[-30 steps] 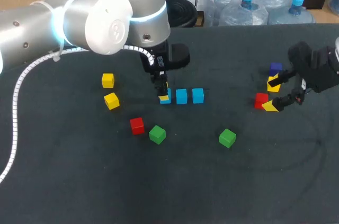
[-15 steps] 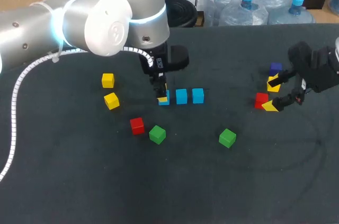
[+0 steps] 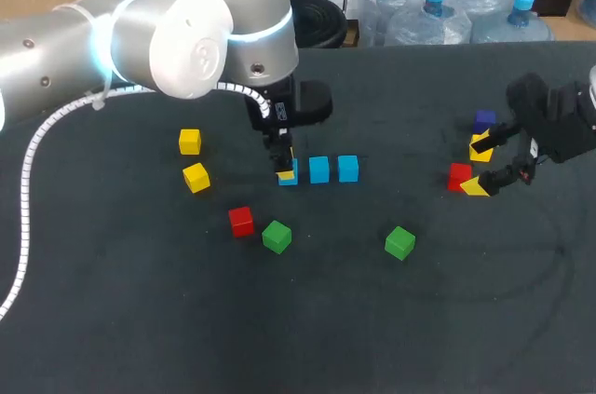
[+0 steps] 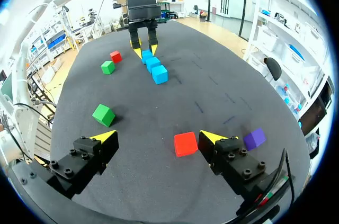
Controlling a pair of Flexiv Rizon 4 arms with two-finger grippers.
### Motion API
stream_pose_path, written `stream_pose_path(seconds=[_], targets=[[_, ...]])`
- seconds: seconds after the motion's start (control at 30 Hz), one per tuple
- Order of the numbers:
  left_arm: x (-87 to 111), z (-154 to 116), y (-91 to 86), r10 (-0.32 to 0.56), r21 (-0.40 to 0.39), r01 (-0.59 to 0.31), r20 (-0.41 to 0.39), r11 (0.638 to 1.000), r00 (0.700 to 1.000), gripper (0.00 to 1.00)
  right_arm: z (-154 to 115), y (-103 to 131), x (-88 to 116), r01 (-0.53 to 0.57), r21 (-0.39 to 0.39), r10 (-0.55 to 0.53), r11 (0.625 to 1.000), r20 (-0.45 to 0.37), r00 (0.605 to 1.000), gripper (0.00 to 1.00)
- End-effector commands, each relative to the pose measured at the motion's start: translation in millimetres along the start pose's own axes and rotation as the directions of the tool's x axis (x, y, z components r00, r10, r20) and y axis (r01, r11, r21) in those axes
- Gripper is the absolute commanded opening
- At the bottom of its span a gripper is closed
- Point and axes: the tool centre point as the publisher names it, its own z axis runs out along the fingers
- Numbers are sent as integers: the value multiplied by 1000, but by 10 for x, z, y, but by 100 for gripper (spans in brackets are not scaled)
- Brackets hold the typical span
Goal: Place the blue cubes, place green cubes on the blue cubes, place the yellow cubes on the green cubes, then place the red cubes on the yellow cubes, and place purple cube on the red cubes.
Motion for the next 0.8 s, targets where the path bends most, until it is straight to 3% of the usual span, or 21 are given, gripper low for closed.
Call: stream_pose_path(seconds=[0.03, 0.37, 0.43, 0.6, 0.73, 0.8], targets=[[-22, -7, 35, 0, 4, 0, -5, 1000, 1000, 0, 6, -2, 0, 0, 0, 0, 1000, 0, 1000, 100], [-43, -16, 35, -2, 0, 2, -4, 1000, 1000, 0, 6, -2, 0, 0, 0, 0, 1000, 0, 1000, 100], [-44, -17, 34, -2, 0, 2, -5, 1000, 1000, 6, 6, -2, 0, 0, 0, 0, 1000, 0, 1000, 100], [-43, -18, 29, -4, 2, 4, -8, 1000, 1000, 37, 6, -2, 0, 0, 0, 0, 1000, 0, 1000, 100], [-42, -16, 26, -6, 5, 6, -8, 1000, 1000, 49, 6, -2, 0, 0, 0, 0, 1000, 0, 1000, 100], [-41, -15, 26, -7, 6, 7, -9, 1000, 1000, 61, 6, -2, 0, 0, 0, 0, 1000, 0, 1000, 100]])
